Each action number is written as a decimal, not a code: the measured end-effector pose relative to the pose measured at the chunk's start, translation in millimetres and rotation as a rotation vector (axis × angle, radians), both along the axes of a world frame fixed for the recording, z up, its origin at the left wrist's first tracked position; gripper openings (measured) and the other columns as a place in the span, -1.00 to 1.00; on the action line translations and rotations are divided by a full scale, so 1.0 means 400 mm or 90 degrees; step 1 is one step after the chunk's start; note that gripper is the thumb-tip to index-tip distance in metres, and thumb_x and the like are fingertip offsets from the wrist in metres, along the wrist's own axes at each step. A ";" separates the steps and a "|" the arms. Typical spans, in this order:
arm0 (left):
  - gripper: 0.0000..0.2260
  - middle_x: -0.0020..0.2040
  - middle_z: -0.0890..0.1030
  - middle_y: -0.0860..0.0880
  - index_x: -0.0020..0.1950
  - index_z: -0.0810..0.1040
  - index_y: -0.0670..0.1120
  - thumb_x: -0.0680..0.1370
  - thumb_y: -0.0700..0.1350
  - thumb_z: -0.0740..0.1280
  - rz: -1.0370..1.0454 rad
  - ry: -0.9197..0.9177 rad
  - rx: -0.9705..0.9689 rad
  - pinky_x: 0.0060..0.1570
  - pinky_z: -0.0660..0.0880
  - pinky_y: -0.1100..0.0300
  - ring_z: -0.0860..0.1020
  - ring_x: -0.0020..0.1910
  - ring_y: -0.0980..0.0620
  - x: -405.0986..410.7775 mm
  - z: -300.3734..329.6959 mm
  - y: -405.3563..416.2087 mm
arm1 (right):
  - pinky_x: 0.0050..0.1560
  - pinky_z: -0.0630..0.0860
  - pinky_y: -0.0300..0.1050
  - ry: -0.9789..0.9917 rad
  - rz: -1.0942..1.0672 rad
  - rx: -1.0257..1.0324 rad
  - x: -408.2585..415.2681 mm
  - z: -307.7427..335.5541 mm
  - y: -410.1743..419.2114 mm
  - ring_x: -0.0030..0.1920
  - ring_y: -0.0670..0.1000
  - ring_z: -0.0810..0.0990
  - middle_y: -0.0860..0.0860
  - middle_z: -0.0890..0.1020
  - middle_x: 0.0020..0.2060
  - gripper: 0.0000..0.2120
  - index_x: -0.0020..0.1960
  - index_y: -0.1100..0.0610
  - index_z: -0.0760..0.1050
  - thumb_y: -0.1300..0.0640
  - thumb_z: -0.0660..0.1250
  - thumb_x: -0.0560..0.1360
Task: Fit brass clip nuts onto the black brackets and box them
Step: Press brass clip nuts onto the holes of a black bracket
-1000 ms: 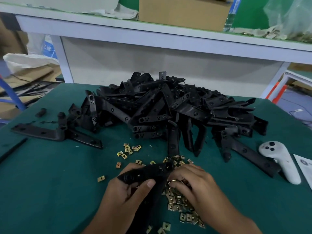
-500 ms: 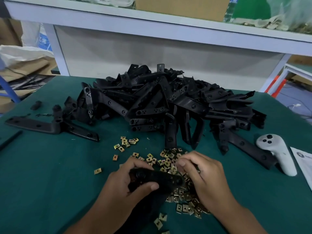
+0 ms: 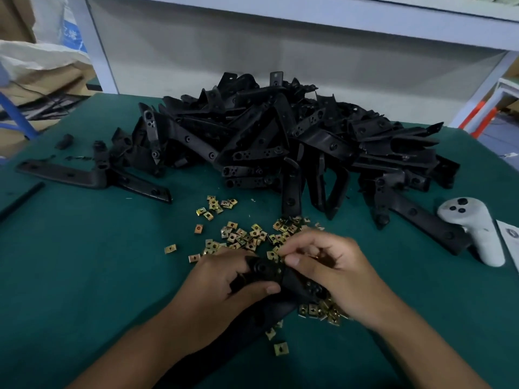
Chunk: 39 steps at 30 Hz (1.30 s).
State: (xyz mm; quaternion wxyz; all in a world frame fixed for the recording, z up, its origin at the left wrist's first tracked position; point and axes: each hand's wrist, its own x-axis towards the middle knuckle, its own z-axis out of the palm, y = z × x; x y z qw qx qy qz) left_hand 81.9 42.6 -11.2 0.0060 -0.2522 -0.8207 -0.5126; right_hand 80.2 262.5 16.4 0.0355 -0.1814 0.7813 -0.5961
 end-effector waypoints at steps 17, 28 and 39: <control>-0.85 -0.14 0.62 0.28 0.02 0.58 0.21 0.52 0.21 0.35 -0.011 0.055 0.013 -0.14 0.41 0.38 0.58 -0.16 0.26 -0.002 -0.004 0.003 | -0.15 0.52 -0.41 -0.034 -0.009 -0.112 0.004 -0.005 -0.014 -0.18 -0.21 0.67 -0.14 0.72 -0.22 -0.93 -0.02 0.00 0.68 0.09 0.43 0.52; -0.82 -0.13 0.63 0.34 0.06 0.60 0.17 0.50 0.17 0.36 -0.017 0.045 0.029 -0.19 0.42 0.48 0.59 -0.18 0.34 0.003 0.006 0.004 | -0.16 0.52 -0.41 -0.039 -0.016 -0.090 0.007 0.003 -0.015 -0.18 -0.21 0.68 -0.16 0.72 -0.21 -0.87 -0.01 -0.03 0.70 0.17 0.43 0.55; -0.82 -0.15 0.61 0.39 0.07 0.58 0.15 0.52 0.14 0.35 -0.008 0.062 0.021 -0.21 0.38 0.52 0.57 -0.19 0.38 0.002 0.011 0.008 | -0.16 0.56 -0.35 -0.063 -0.069 -0.092 0.019 0.005 -0.027 -0.15 -0.15 0.71 -0.07 0.75 -0.18 -0.88 -0.04 -0.01 0.72 0.02 0.47 0.45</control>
